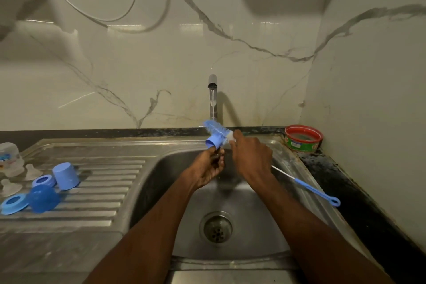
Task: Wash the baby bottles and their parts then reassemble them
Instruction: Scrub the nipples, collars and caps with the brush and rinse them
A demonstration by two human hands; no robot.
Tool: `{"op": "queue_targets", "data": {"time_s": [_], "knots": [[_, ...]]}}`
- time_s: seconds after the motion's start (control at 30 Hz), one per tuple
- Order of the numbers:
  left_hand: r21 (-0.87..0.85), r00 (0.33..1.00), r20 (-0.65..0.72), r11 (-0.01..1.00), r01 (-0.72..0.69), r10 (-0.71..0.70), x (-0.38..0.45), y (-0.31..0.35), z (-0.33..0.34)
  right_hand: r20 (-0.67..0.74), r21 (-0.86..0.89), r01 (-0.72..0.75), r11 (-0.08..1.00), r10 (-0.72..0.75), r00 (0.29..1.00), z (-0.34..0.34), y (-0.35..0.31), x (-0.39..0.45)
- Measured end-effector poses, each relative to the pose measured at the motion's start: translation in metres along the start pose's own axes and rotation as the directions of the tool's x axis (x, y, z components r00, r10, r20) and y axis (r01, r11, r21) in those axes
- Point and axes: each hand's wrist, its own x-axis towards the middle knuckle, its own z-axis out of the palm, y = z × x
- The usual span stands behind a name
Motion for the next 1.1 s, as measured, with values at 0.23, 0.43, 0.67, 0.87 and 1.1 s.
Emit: {"op": "queue_targets", "data": {"time_s": [0.23,0.43,0.67,0.87,1.1], "knots": [[0.087,0.996,0.08,0.995,-0.041,0.034,0.0,-0.001,-0.001,0.037,0.074,0.126,0.989,-0.129,0.991,-0.004,-0.006,-0.009],[0.101,0.989,0.139,0.993,-0.057,0.042,-0.005,0.0,0.0,-0.039,0.032,-0.11,0.993,0.111,0.993,-0.014,-0.007,-0.004],[0.388,0.98,-0.001,0.904,-0.181,0.197,0.003,-0.006,0.001,0.186,0.107,-0.146,0.984,0.124,0.975,-0.013,-0.004,-0.004],[0.563,0.942,-0.03,0.784,-0.26,0.335,0.008,-0.009,-0.014,0.228,0.061,-0.085,0.995,0.069,0.971,-0.009,-0.004,-0.009],[0.636,0.907,-0.004,0.701,-0.323,0.422,0.013,-0.009,-0.023,0.143,0.055,-0.112,0.992,0.103,0.984,-0.014,0.007,0.0]]}}
